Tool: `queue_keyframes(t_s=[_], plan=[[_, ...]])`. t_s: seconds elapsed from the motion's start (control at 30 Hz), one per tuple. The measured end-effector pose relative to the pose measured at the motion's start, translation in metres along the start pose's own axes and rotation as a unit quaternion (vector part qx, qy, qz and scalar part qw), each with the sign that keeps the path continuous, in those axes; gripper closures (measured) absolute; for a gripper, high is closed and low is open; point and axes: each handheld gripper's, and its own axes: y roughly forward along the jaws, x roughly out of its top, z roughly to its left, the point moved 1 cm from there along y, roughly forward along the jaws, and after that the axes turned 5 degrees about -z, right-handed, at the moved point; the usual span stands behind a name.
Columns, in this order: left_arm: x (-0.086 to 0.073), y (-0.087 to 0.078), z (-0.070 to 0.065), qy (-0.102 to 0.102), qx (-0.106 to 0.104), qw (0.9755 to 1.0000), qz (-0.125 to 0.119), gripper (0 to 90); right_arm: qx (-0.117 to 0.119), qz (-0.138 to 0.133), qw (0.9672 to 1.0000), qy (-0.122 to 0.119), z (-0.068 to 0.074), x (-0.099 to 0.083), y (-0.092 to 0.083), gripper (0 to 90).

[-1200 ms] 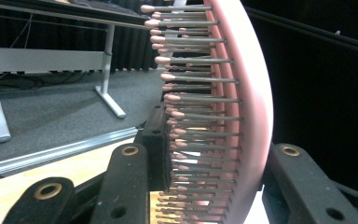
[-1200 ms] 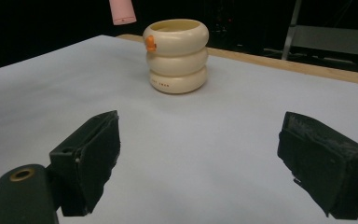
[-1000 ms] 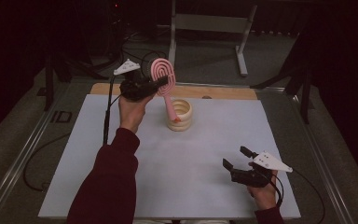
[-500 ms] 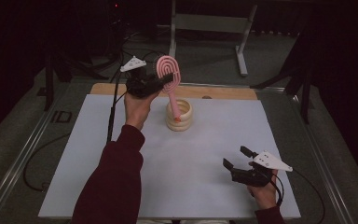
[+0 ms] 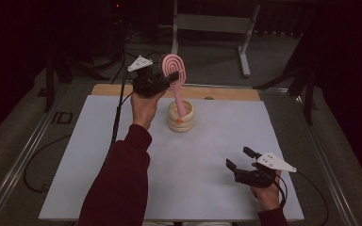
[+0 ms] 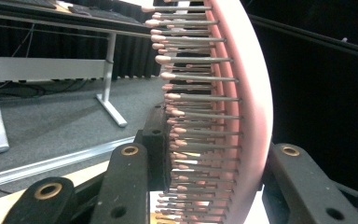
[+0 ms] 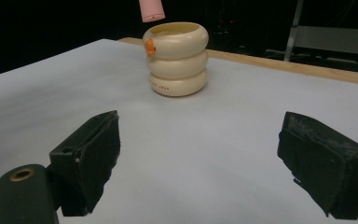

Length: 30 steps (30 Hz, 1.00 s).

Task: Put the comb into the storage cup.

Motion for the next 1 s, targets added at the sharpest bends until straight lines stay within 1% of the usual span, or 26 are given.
queue_keyframes(t_s=[0.27, 0.53, 0.63, 0.83, 1.0], plan=[[-0.004, 0.005, 0.002, -0.002, 0.012, 0.9999, -0.002, 63.8, 0.002, 0.000, 1.0000, 0.003, 0.000, 0.000, 0.000, 13.0], [-0.006, 0.007, 0.002, 0.001, 0.019, 0.9998, -0.005, 63.8, 0.003, 0.000, 1.0000, 0.004, 0.000, 0.000, 0.000, 13.0], [-0.006, 0.008, 0.002, 0.006, 0.020, 0.9998, -0.005, 63.8, 0.003, 0.000, 1.0000, 0.005, 0.000, 0.000, 0.000, 13.0], [-0.009, 0.012, 0.001, 0.007, 0.025, 0.9996, -0.007, 63.8, 0.003, 0.000, 1.0000, 0.006, 0.000, -0.001, 0.000, 13.1], [-0.011, 0.015, 0.001, 0.014, 0.029, 0.9995, -0.005, 63.8, 0.001, -0.001, 1.0000, 0.006, 0.000, -0.001, 0.001, 13.1]])
